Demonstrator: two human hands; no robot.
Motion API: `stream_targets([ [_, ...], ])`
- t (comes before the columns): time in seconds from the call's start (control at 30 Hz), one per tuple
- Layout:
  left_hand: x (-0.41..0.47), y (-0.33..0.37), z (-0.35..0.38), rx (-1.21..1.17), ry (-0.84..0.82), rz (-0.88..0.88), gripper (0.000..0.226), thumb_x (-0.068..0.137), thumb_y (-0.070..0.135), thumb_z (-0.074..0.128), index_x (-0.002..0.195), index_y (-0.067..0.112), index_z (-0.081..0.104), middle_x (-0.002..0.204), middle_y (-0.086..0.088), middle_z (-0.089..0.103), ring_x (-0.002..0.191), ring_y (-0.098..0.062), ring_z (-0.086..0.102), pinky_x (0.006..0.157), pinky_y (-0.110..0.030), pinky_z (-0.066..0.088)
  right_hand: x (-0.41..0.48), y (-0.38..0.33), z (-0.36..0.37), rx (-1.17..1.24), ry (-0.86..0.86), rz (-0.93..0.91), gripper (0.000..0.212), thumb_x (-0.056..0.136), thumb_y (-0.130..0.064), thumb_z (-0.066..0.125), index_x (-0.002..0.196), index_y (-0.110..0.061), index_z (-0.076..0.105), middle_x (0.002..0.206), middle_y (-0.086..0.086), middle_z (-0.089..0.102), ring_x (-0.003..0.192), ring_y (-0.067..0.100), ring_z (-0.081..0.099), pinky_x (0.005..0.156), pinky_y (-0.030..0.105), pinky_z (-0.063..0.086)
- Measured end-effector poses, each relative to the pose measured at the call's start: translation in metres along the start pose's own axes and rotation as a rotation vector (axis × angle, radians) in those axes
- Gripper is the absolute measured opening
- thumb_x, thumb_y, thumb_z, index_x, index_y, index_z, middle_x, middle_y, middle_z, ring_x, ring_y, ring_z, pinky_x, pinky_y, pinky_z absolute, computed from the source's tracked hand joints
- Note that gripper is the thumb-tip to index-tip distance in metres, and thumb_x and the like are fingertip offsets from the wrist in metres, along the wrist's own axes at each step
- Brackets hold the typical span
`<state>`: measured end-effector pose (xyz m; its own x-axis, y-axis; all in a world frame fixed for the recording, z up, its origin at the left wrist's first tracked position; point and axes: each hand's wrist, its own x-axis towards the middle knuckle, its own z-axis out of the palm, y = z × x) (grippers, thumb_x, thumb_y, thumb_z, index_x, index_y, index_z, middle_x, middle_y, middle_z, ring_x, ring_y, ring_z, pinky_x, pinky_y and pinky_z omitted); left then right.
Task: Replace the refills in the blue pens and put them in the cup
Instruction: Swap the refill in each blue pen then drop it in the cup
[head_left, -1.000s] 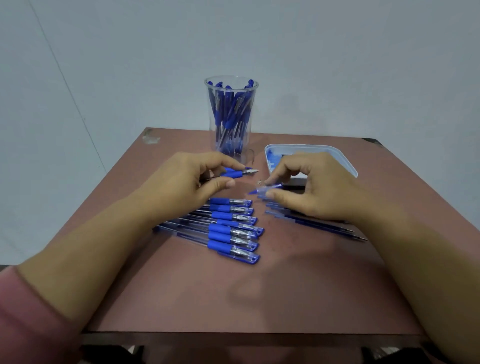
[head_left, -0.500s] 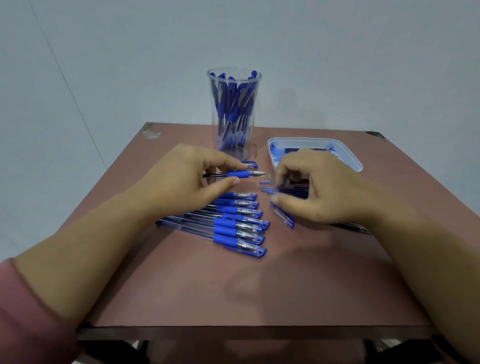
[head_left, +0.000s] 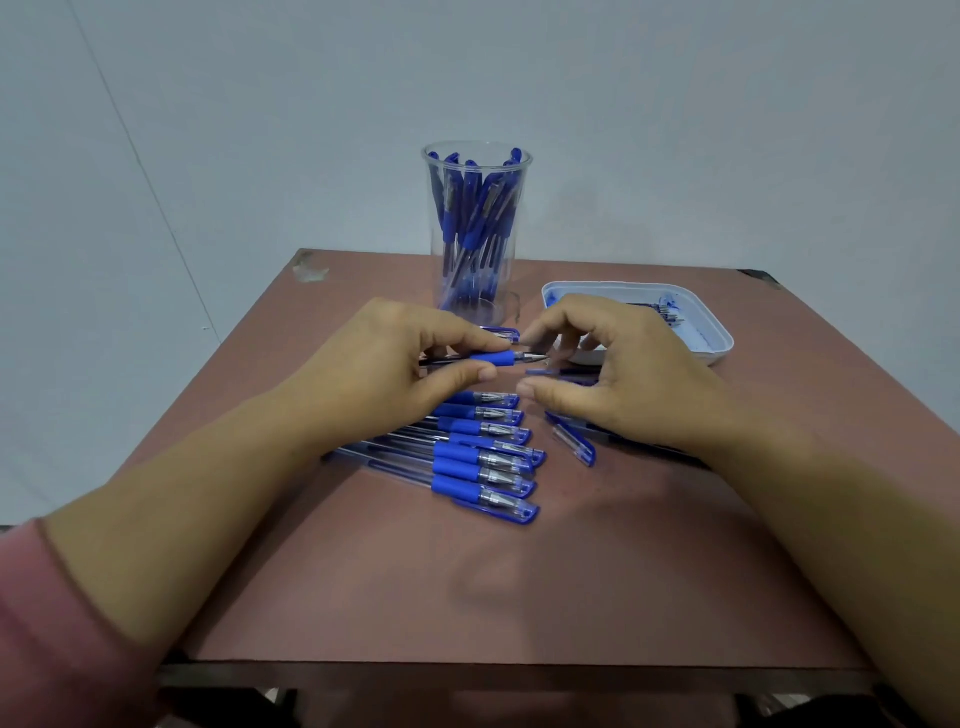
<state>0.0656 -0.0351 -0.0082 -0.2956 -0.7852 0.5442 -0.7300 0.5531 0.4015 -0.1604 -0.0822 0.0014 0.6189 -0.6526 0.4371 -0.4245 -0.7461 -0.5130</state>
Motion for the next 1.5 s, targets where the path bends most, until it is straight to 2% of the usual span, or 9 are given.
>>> stream_targets([
  [0.23,0.0008,0.0006,-0.0008,0.000,0.004,0.002,0.028,0.084,0.029,0.072,0.110,0.038,0.069,0.069,0.033,0.059,0.066,0.008,0.059,0.060,-0.004,0.039,0.0027,0.0035,0.0016,-0.043,0.018,-0.023,0.013,0.085,-0.030,0.071,0.094,-0.021,0.071,0.084,-0.012,0.066,0.079,0.009,0.060,0.072,0.027,0.049],
  [0.37,0.0012,0.0002,-0.0014,0.009,0.013,0.005,0.026,0.084,0.027,0.073,0.110,0.032,0.072,0.067,0.036,0.057,0.066,0.012,0.057,0.060,-0.002,0.037,0.0017,0.0043,-0.0007,-0.038,0.043,-0.039,0.027,0.079,-0.037,0.076,0.101,-0.024,0.071,0.090,-0.015,0.066,0.084,0.009,0.059,0.075,0.018,0.046],
  [0.5,0.0016,0.0001,-0.0020,0.009,0.006,0.010,0.026,0.084,0.030,0.073,0.110,0.031,0.072,0.067,0.038,0.057,0.067,0.012,0.057,0.061,-0.003,0.038,0.0024,0.0041,0.0014,-0.044,0.023,-0.017,0.017,0.091,-0.036,0.062,0.095,-0.023,0.072,0.084,-0.012,0.066,0.080,0.009,0.060,0.072,0.029,0.048],
  [0.67,0.0016,0.0001,-0.0015,0.007,-0.003,0.017,0.028,0.083,0.039,0.068,0.110,0.034,0.071,0.076,0.036,0.058,0.072,0.010,0.060,0.064,-0.005,0.041,0.0013,0.0036,0.0009,-0.022,0.034,-0.036,0.021,0.081,-0.029,0.076,0.101,-0.025,0.070,0.091,-0.012,0.067,0.081,0.010,0.062,0.076,0.027,0.049],
  [0.87,0.0014,-0.0003,-0.0010,0.008,0.001,0.027,0.029,0.083,0.040,0.067,0.110,0.032,0.072,0.070,0.038,0.055,0.069,0.009,0.060,0.061,-0.006,0.042,0.0025,0.0046,0.0025,-0.040,0.005,0.001,0.014,0.090,-0.035,0.064,0.094,-0.024,0.072,0.081,-0.013,0.065,0.077,0.009,0.060,0.071,0.032,0.049],
  [1.03,0.0012,-0.0014,-0.0019,0.015,-0.017,0.015,0.030,0.083,0.041,0.066,0.112,0.035,0.071,0.077,0.035,0.058,0.073,0.006,0.062,0.064,-0.007,0.043,0.0020,0.0029,0.0017,-0.036,0.017,-0.012,0.024,0.082,-0.037,0.073,0.102,-0.024,0.070,0.090,-0.009,0.068,0.080,0.009,0.063,0.075,0.029,0.051],
  [1.2,0.0011,-0.0029,-0.0006,0.018,-0.037,-0.012,0.028,0.083,0.043,0.067,0.110,0.042,0.069,0.074,0.031,0.062,0.071,0.004,0.062,0.063,-0.011,0.046,0.0032,0.0023,0.0023,-0.073,0.023,-0.051,0.011,0.088,-0.026,0.069,0.096,-0.020,0.073,0.082,-0.013,0.066,0.079,0.007,0.061,0.071,0.024,0.049],
  [1.33,0.0007,-0.0035,-0.0008,0.011,-0.031,-0.029,0.027,0.083,0.039,0.070,0.110,0.038,0.071,0.079,0.024,0.068,0.070,0.000,0.063,0.063,-0.017,0.048,0.0018,0.0016,0.0023,-0.026,0.002,0.000,0.028,0.082,-0.035,0.074,0.107,-0.023,0.071,0.087,-0.010,0.065,0.082,0.009,0.062,0.074,0.022,0.051],
  [1.5,0.0005,-0.0039,0.0011,0.012,-0.042,-0.036,0.028,0.082,0.044,0.068,0.110,0.040,0.071,0.074,0.028,0.064,0.069,-0.001,0.062,0.062,-0.017,0.049,0.0018,0.0001,0.0029,-0.053,-0.028,0.056,0.017,0.092,-0.034,0.062,0.090,-0.022,0.074,0.072,-0.008,0.067,0.069,0.008,0.059,0.061,0.017,0.044],
])
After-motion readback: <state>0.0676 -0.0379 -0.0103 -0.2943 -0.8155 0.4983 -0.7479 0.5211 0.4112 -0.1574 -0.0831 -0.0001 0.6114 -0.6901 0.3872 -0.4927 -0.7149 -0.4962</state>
